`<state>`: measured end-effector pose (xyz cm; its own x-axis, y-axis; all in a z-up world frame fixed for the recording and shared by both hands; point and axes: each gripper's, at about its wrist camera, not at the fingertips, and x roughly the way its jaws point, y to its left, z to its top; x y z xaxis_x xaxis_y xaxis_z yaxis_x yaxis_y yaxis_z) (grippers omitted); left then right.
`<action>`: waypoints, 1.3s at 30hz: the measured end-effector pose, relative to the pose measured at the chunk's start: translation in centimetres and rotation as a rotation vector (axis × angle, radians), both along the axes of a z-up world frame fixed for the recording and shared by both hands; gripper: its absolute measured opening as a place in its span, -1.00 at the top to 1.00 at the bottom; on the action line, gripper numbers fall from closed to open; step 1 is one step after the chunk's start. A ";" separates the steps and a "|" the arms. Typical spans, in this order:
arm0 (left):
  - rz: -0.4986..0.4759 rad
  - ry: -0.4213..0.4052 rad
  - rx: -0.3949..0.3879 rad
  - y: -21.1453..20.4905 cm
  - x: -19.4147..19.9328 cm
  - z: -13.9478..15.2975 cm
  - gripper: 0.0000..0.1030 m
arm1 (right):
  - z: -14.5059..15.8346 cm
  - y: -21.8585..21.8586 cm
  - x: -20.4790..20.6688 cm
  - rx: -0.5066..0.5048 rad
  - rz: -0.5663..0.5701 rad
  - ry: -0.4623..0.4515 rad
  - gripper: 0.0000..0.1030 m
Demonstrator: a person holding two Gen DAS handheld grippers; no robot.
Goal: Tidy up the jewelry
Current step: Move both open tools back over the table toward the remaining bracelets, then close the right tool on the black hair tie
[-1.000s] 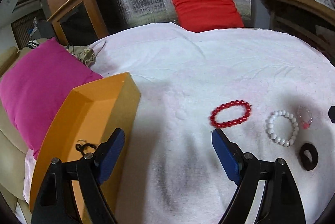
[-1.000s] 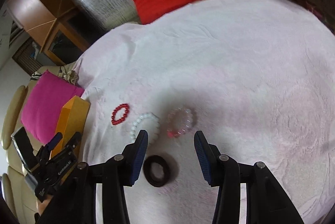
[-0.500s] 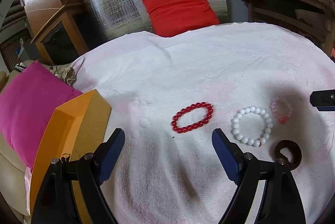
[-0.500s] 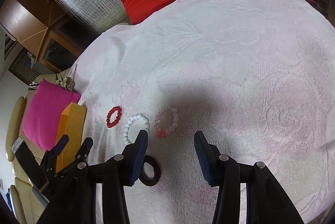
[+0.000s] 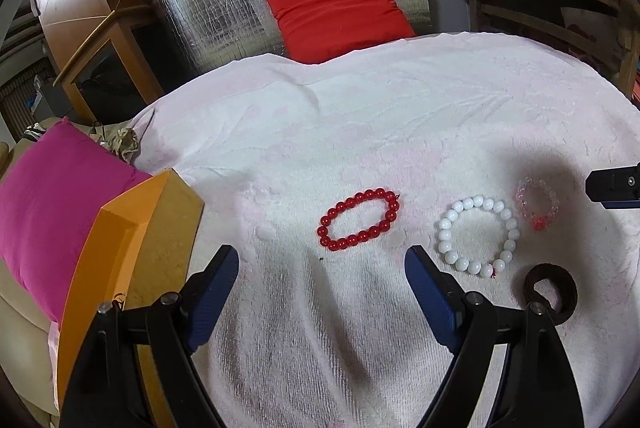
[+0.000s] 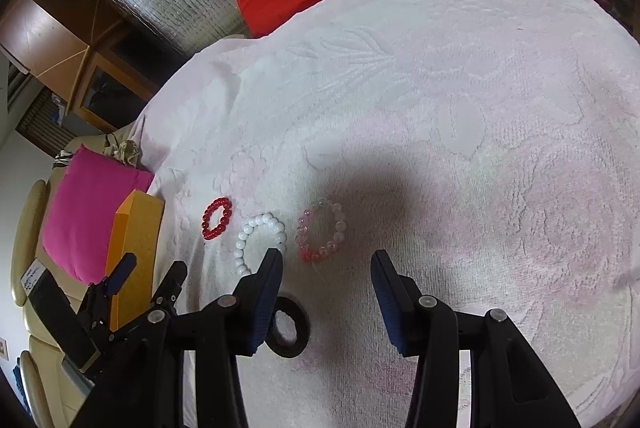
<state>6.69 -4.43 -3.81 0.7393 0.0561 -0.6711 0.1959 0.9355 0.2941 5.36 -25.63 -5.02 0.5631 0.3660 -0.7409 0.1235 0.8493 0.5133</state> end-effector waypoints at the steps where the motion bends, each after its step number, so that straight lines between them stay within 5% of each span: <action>1: -0.001 0.001 0.002 0.0 0.0 0.0 -0.66 | -0.1 0.0 0.0 0.002 0.001 0.003 0.03; 17: 0.021 0.027 0.015 0.6 0.6 -0.5 -0.66 | -1.6 2.5 -0.1 -0.074 0.151 0.057 0.04; 21: 0.063 0.061 0.010 1.6 1.5 -1.0 -0.66 | -1.9 3.2 -0.1 -0.120 0.182 0.060 0.32; 36: 0.094 0.078 -0.022 3.2 2.0 -1.1 -0.66 | -2.4 6.5 -0.2 -0.241 0.266 0.033 0.32; 39: 0.111 0.083 -0.030 3.8 2.4 -1.1 -0.66 | -2.5 7.5 -0.6 -0.322 0.289 0.007 0.60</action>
